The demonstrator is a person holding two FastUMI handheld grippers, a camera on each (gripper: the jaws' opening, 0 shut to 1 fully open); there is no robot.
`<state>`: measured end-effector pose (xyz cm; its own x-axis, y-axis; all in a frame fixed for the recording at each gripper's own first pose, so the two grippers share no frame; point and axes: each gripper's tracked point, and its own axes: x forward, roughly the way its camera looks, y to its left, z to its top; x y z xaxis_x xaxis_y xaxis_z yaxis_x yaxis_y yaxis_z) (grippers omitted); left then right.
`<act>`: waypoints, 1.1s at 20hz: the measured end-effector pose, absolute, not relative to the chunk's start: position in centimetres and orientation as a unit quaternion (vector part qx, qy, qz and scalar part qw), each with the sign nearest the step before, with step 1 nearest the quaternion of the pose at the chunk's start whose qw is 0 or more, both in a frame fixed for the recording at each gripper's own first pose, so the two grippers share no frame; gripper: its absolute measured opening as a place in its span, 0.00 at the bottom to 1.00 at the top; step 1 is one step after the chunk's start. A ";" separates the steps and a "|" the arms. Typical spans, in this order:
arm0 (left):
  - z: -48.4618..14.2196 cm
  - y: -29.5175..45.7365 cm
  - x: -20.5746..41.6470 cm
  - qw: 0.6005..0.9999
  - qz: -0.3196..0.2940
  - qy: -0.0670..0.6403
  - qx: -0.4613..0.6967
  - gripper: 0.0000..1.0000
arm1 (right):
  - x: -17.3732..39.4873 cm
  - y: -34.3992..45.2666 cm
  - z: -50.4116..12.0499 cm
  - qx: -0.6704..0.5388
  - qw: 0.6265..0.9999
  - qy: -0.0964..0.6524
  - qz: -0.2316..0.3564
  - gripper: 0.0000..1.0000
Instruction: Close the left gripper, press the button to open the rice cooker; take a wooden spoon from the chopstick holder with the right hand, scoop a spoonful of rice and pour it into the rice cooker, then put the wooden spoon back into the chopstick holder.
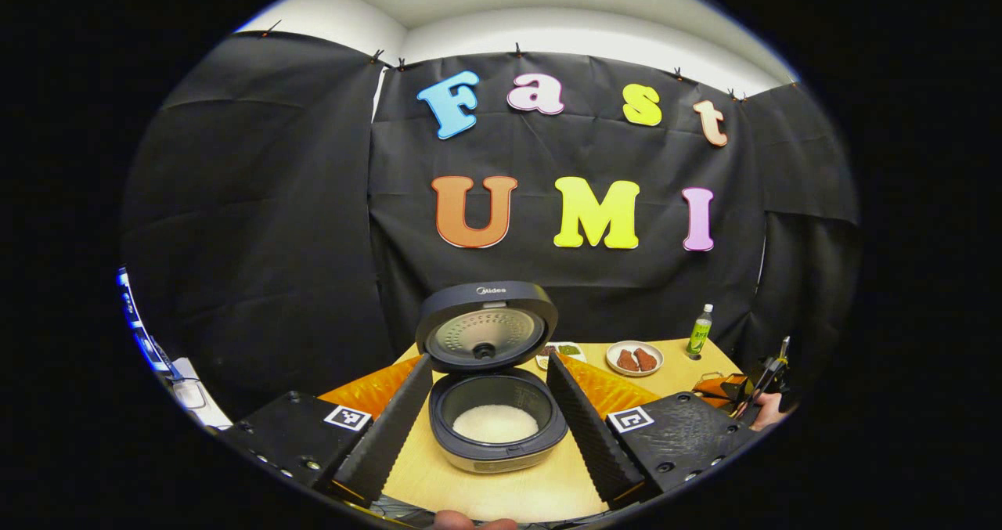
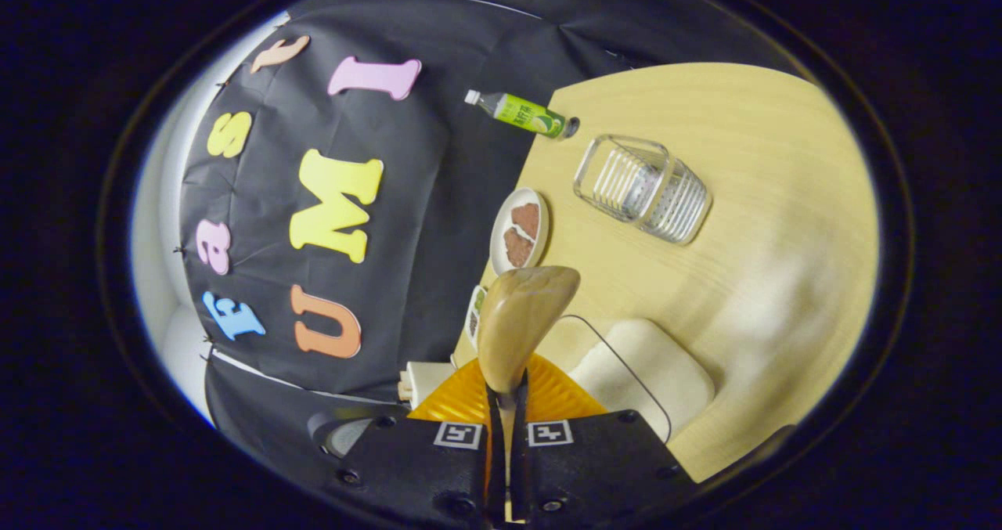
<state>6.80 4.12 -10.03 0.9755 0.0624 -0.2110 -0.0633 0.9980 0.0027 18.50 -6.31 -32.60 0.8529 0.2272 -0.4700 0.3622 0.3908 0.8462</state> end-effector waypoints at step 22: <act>-10.3 11.5 1.1 0.981 0.174 0.088 -0.011 0.95 | 24.4 25.9 -24.0 0.342 0.844 0.339 0.234 0.08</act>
<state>1.07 11.50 -10.32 0.9241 0.3388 -0.1766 -0.3427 0.9394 0.0089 24.42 25.86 -24.02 0.6600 0.6279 -0.4125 -0.1635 0.6559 0.7369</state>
